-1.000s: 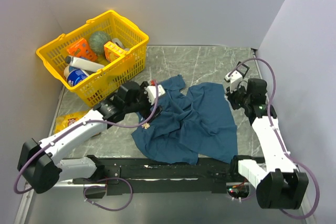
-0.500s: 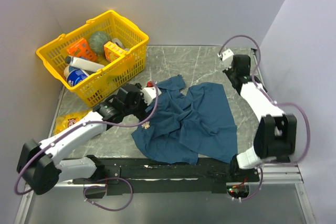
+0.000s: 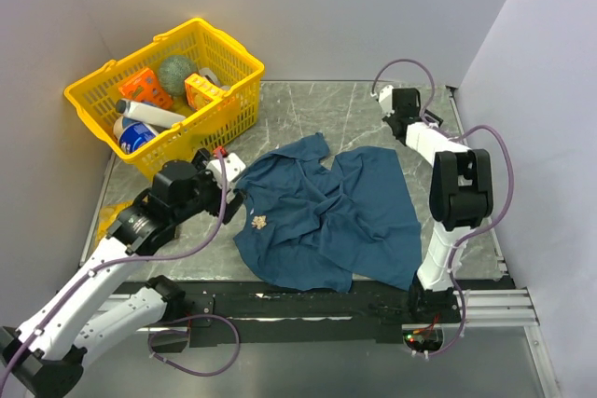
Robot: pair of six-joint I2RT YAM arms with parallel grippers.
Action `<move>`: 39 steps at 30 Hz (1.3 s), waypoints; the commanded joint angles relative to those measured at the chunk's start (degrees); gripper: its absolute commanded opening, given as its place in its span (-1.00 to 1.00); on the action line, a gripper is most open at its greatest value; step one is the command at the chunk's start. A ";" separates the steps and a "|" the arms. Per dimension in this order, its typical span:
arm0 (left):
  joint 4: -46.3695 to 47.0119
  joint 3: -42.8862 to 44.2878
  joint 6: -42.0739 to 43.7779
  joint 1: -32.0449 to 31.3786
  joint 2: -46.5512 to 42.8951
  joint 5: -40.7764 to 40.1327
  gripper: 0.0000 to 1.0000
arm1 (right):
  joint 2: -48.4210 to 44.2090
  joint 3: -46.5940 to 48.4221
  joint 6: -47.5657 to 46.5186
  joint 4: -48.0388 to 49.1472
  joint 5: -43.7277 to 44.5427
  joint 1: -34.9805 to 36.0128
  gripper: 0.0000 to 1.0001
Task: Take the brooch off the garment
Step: Place the brooch in the brooch box.
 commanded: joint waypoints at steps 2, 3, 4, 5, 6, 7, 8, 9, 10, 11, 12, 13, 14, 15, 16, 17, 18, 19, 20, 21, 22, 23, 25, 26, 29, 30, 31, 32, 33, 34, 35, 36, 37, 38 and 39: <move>-1.53 0.92 -0.08 2.86 4.30 6.56 0.93 | 2.52 2.80 -3.06 6.17 2.57 0.16 -1.00; -1.88 2.15 -0.08 3.12 6.49 7.09 0.93 | 3.40 2.97 -3.75 6.44 2.75 -0.01 -1.00; -2.49 2.94 -0.17 3.47 7.64 8.75 0.93 | 3.84 3.24 -4.11 6.61 2.84 -0.27 -1.00; -3.28 3.82 -0.17 4.26 8.78 9.55 0.93 | 4.19 3.59 -4.37 7.14 3.01 -0.36 -1.00; -4.42 5.31 -0.17 4.62 10.97 10.42 0.92 | 4.80 3.85 -4.90 7.40 3.01 -0.54 -1.00; -5.04 5.93 0.01 5.06 11.95 12.00 0.92 | 5.16 3.94 -4.99 7.76 3.01 -0.71 -1.00; -5.48 6.55 0.18 5.84 13.44 12.80 0.93 | 5.51 4.73 -5.08 7.76 3.01 -1.06 -1.00; -6.01 7.25 0.36 6.37 13.89 13.59 0.93 | 6.30 5.26 -5.08 7.58 3.01 -1.33 -1.00; -6.10 7.52 0.45 6.81 14.15 14.29 0.92 | 6.74 5.61 -4.99 7.41 2.58 -1.59 -1.00; -6.19 7.61 0.62 7.51 14.42 15.43 0.92 | 7.09 6.57 -5.08 7.15 2.40 -1.94 -1.00; -6.19 7.43 0.62 7.87 14.33 15.88 0.92 | 7.88 6.93 -5.34 7.14 2.49 -2.03 -1.00; -5.84 7.08 0.62 8.31 14.16 16.32 0.93 | 8.32 7.28 -5.52 7.14 2.75 -2.12 -1.00; -5.66 6.91 0.54 8.92 13.81 16.93 0.92 | 8.76 7.98 -5.78 7.32 3.01 -2.30 -1.00; -5.57 6.47 0.62 9.28 13.54 17.37 0.92 | 9.64 8.42 -6.22 7.49 3.19 -2.65 -1.00; -5.14 6.12 0.62 9.54 13.54 17.46 0.93 | 9.99 8.69 -6.31 7.41 3.28 -2.74 -1.00; -4.96 5.85 0.54 9.89 13.28 17.46 0.93 | 10.43 9.30 -6.31 7.32 3.02 -2.82 -1.00; -4.78 5.50 0.45 10.07 13.28 17.55 0.92 | 11.22 9.65 -6.31 7.06 3.01 -3.17 -1.00; -4.52 5.41 0.45 10.24 13.28 17.55 0.93 | 11.66 10.09 -6.40 6.88 3.01 -3.44 -1.00; -4.52 5.32 0.45 10.51 13.37 17.81 0.93 | 12.10 10.88 -6.40 6.71 3.27 -3.53 -1.00; -4.52 5.41 0.45 10.60 13.45 17.90 0.92 | 12.89 11.23 -6.40 6.53 3.36 -3.61 -1.00; -4.52 5.50 0.36 10.68 13.54 17.90 0.92 | 13.24 11.50 -6.31 6.44 3.37 -3.70 -1.00; -4.61 5.85 0.27 10.95 13.63 18.08 0.92 | 13.51 11.94 -6.40 6.53 3.54 -3.70 -1.00; -4.69 5.94 0.27 11.04 13.63 18.52 0.92 | 14.04 12.20 -6.31 6.79 3.72 -3.70 -1.00; -4.69 5.94 0.18 11.04 13.72 18.61 0.93 | 14.13 12.38 -6.40 6.88 3.80 -3.70 -1.00; -4.69 5.94 0.27 11.21 13.98 18.78 0.93 | 14.65 12.55 -6.92 7.58 4.33 -3.70 -1.00; -4.52 5.94 0.27 11.21 13.98 18.87 0.92 | 14.91 12.47 -7.45 7.93 4.77 -3.70 -1.00; -4.52 5.85 0.18 11.21 13.98 18.87 0.93 | 14.92 12.47 -7.63 8.28 4.86 -3.70 -1.00; -4.43 5.68 0.18 11.30 13.89 18.87 0.93 | 15.00 12.38 -7.80 8.29 4.86 -3.70 -1.00; -4.26 5.67 0.18 11.39 13.89 18.78 0.92 | 15.27 12.38 -7.98 8.29 4.86 -3.70 -1.00; -4.17 5.59 0.10 11.39 13.89 18.87 0.93 | 15.18 12.38 -8.07 8.29 4.86 -3.70 -1.00; -4.08 5.33 0.18 11.39 13.89 18.78 0.93 | 15.36 12.29 -8.07 8.29 4.86 -3.70 -1.00; -4.08 5.41 0.10 11.48 13.89 18.96 0.92 | 15.36 12.29 -8.07 8.20 4.86 -3.70 -1.00; -4.08 5.32 0.09 11.56 13.98 18.96 0.92 | 15.44 12.20 -7.98 8.20 4.86 -3.70 -1.00; -4.08 5.41 0.01 11.56 13.98 19.05 0.92 | 15.53 12.20 -7.81 8.20 4.86 -3.70 -1.00; -4.08 5.50 0.09 11.56 14.07 19.13 0.92 | 15.71 12.29 -7.72 7.94 4.86 -3.79 -1.00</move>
